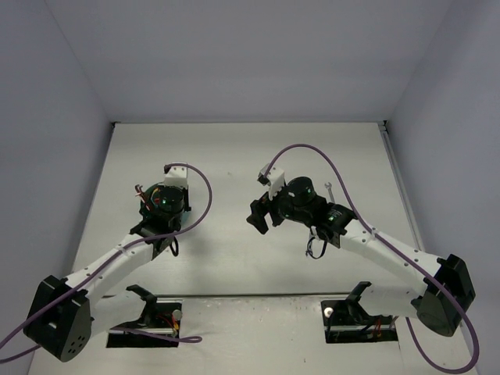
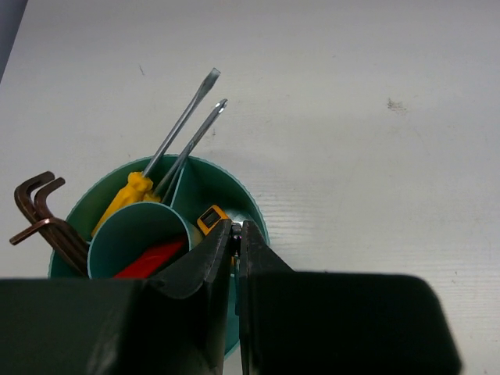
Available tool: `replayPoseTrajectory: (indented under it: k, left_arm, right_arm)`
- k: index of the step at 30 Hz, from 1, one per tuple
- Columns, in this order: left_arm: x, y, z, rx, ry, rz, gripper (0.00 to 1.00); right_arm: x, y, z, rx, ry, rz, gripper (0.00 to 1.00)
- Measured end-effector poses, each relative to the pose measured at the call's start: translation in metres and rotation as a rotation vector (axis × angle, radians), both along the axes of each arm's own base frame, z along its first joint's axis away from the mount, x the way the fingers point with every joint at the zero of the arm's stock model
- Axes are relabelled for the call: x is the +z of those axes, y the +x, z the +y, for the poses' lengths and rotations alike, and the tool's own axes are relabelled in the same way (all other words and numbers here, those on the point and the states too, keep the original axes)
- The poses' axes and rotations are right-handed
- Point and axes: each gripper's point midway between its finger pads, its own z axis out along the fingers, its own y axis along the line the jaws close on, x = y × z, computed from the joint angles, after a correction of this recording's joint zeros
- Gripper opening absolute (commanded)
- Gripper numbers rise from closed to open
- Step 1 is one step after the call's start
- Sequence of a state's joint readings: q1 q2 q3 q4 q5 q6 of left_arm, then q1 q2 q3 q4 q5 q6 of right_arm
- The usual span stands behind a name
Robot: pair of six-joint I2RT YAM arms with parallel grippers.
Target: Sort the tools into containers
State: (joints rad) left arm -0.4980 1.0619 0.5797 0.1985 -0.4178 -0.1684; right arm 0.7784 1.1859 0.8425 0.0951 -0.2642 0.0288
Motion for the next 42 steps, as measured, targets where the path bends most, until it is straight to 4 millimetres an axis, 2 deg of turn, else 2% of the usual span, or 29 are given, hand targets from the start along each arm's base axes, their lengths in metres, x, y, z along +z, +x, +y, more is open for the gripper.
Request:
replayPoseTrajectory:
  k: [10, 16, 30, 34, 42]
  left_arm:
    - [-0.018, 0.011, -0.006, -0.024, -0.011, 0.040, 0.01]
    - [-0.014, 0.017, -0.007, -0.022, -0.019, 0.037, 0.01]
    - [-0.032, 0.023, 0.006, 0.050, -0.033, 0.147, 0.01]
    - [-0.033, 0.022, 0.008, 0.066, -0.041, 0.167, 0.08]
    - [-0.033, 0.021, 0.008, 0.084, -0.054, 0.204, 0.34]
  right_arm:
    - [0.001, 0.000, 0.000, 0.000, 0.003, -0.003, 0.80]
    - [0.002, 0.000, 0.000, 0.000, 0.004, -0.004, 0.80]
    - [0.002, 0.000, 0.000, 0.000, 0.004, -0.005, 0.80]
    - [0.002, 0.000, 0.000, -0.001, 0.004, -0.006, 0.80]
    - [0.004, 0.000, 0.000, -0.001, 0.010, -0.011, 0.81]
